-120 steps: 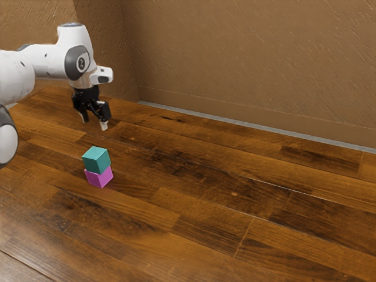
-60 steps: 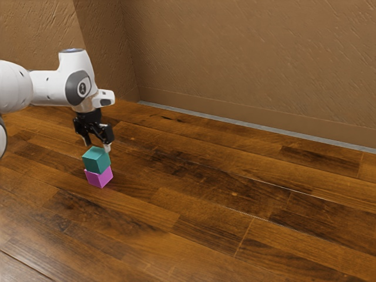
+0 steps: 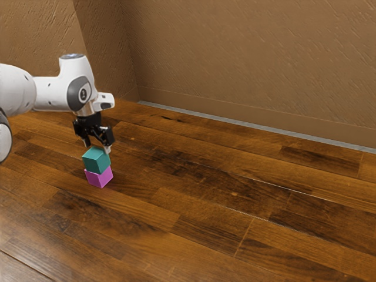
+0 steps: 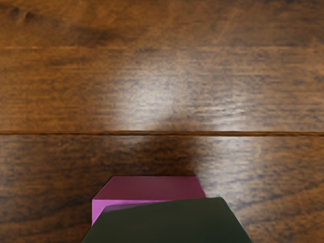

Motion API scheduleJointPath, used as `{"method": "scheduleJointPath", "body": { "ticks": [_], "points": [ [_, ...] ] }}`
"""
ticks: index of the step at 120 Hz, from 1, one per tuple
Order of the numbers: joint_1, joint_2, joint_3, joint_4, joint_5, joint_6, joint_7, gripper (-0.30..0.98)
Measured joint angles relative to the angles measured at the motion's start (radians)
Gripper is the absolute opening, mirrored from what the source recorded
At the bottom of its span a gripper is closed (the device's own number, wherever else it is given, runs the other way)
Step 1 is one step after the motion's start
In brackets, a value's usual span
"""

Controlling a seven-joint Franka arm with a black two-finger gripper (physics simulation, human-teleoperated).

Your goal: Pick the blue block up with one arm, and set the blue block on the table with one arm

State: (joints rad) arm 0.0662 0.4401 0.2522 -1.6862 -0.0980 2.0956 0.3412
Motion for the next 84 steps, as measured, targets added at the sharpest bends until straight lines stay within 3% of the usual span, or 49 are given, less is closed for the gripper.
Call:
{"method": "scheduleJointPath", "body": {
  "ticks": [84],
  "points": [
    [-0.006,-0.023,0.000,-0.120,-0.004,0.093,-0.010,0.64]
  ]
}}
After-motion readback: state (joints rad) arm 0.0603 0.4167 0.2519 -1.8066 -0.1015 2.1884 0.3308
